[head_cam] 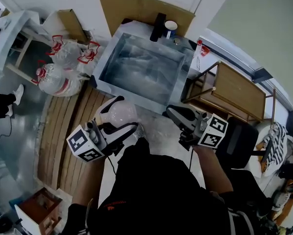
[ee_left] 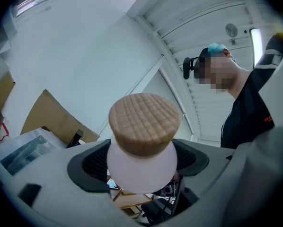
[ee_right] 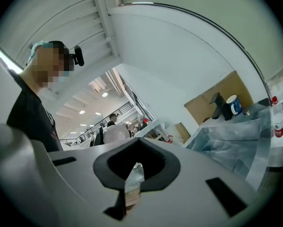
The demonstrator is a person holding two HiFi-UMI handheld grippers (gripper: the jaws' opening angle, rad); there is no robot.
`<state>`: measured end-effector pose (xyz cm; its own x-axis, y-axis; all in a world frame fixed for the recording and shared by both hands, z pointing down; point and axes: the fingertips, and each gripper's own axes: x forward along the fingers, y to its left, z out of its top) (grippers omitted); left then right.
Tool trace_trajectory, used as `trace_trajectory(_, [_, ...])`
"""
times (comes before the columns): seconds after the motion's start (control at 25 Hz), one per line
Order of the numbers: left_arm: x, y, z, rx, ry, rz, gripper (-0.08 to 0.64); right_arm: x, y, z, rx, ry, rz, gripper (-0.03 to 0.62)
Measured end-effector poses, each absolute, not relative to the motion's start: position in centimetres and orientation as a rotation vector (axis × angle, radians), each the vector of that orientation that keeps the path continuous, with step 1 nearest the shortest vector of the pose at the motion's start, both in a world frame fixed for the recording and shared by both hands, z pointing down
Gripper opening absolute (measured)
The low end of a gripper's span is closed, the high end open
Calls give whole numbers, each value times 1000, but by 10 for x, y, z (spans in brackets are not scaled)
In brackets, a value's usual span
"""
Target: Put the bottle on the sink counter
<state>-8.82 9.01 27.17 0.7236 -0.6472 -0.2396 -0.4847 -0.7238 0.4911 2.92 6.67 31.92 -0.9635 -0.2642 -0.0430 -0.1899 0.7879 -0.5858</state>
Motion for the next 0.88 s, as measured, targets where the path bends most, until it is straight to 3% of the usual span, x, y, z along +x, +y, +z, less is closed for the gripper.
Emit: trace_trajectory(0.88, [-148, -6, 286, 2498, -831, -564, 394, -21, -19, 323, -432, 2856, -944, 2])
